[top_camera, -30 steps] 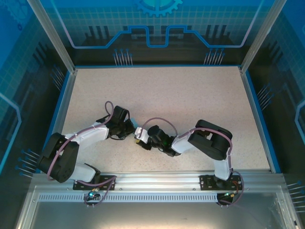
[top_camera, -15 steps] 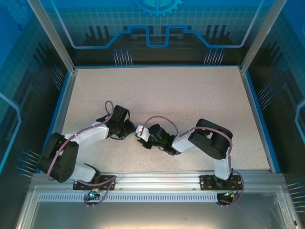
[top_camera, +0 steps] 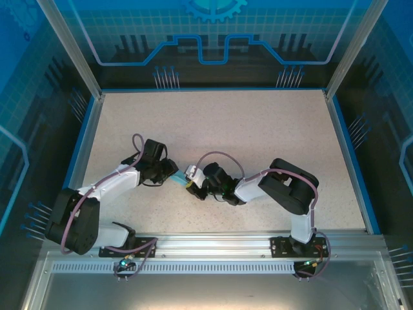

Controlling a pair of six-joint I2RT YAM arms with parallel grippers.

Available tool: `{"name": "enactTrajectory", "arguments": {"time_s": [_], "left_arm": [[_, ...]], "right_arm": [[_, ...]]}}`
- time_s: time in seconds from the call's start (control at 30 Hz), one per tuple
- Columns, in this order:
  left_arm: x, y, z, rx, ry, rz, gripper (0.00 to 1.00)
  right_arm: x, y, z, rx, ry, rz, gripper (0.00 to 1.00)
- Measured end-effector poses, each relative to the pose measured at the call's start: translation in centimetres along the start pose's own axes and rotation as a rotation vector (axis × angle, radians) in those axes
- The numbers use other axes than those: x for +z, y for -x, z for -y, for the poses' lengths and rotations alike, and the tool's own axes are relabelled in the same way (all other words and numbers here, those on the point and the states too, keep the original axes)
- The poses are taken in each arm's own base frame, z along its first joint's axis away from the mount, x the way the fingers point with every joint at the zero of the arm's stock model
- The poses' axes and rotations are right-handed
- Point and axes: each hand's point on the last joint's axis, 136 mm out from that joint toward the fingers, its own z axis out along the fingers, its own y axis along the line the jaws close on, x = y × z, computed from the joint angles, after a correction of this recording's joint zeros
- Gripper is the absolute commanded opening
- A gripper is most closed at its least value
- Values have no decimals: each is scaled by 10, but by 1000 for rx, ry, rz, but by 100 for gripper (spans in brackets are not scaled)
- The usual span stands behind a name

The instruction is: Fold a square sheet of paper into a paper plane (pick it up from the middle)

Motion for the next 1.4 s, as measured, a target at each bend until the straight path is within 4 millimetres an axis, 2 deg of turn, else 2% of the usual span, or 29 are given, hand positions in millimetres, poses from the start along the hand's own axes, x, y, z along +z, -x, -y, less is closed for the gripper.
{"name": "enactTrajectory", "arguments": {"time_s": [0.17, 0.43, 0.53, 0.63, 0.77, 0.9, 1.1, 1.2, 1.4], "left_arm": [[0, 1, -1, 11, 0, 1, 16], [0, 1, -1, 12, 3, 0, 11], [0, 0, -2, 12, 5, -2, 11], [0, -1, -3, 11, 11, -6, 12], [0, -2, -5, 13, 18, -10, 20], [-1, -2, -7, 22, 27, -13, 36], [-14, 11, -12, 6, 23, 34, 46], [-22, 17, -14, 1, 20, 62, 54], [-33, 23, -15, 5, 16, 97, 65]], "right_arm": [[1, 2, -3, 4, 19, -5, 22], [4, 14, -4, 1, 31, 6, 28], [4, 18, -3, 0, 30, 11, 26], [5, 20, -3, -3, 30, 11, 19], [5, 20, -4, 7, 37, 6, 9], [5, 20, -3, 68, 63, -10, 4], [7, 39, 3, 223, 125, -8, 1], [11, 46, 4, 297, 163, -13, 1], [21, 44, 0, 389, 213, -61, 1]]}}
